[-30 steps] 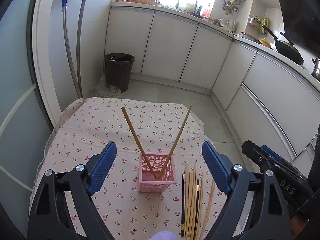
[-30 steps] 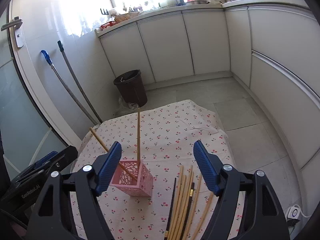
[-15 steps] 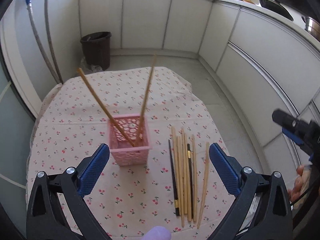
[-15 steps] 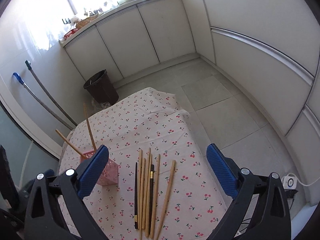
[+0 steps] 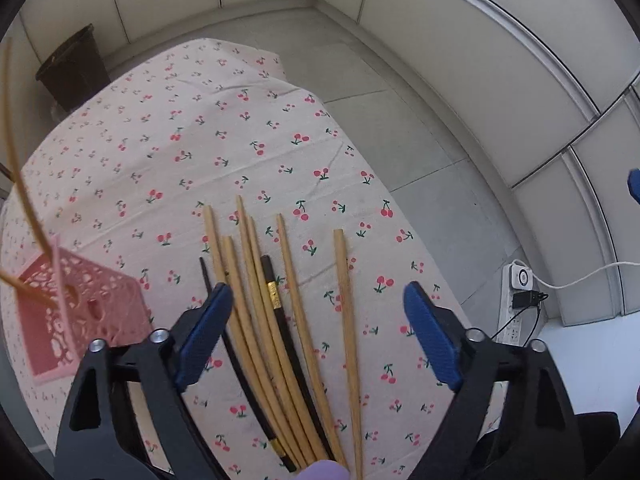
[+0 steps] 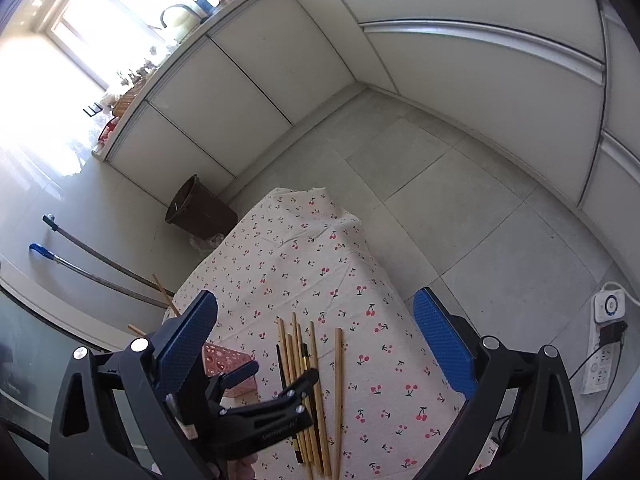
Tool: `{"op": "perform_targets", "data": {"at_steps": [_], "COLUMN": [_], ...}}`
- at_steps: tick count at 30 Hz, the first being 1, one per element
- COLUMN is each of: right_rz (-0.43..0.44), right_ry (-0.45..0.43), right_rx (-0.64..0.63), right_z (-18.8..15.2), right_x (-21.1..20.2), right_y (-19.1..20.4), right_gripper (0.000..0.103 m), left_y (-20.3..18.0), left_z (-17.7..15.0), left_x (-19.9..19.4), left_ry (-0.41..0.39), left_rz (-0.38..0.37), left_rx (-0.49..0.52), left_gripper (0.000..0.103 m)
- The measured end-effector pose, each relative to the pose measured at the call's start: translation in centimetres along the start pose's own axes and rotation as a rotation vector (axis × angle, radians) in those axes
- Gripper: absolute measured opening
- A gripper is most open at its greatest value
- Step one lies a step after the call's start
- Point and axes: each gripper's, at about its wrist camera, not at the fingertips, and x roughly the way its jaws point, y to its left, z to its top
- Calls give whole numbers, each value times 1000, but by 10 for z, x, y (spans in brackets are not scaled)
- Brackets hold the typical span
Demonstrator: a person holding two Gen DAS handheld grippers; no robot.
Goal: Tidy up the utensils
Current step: 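Close the left tool on another wooden chopstick from the pile, then close the right tool on a chopstick while the left tool holds its chopstick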
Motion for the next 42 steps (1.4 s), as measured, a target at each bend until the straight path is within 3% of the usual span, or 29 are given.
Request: {"op": "perform_targets", "data": {"at_steps": [4,16,18,21,24,27,30,35,42], "right_rz": [47,28,20,14,8,9,-7,-77,-259], "right_ry": [64,102,110,129,154,185,211,272,346], "right_rx": [71,81,85,96,126,146,151,120,-28], "right_z": [4,3,2,0,0,-1,-4,-15,-55], "right_x": [12,27,29,35,43,52,61,89,155], "right_y": [-13,-16,-17,-19,-22,-26,-29,-27,-10], "right_gripper": [96,96,96,95,95,96,96,96,95], "left_y": [10,16,14,10,4,4,11,15,37], "left_z": [21,35,36,34,29,20,11,-12,-70], "left_x": [25,62,63,63,63,59,42,-20,-106], "left_ry": [41,76,53,25,4,-27,-60,-159,-307], "left_rz": [-6,55,73,124,138,114,95,22,4], "left_rx": [-28,-14,7,40,38,20,-16,-51,-113], "left_gripper": [57,33,33,22,6,5,5,4,4]}}
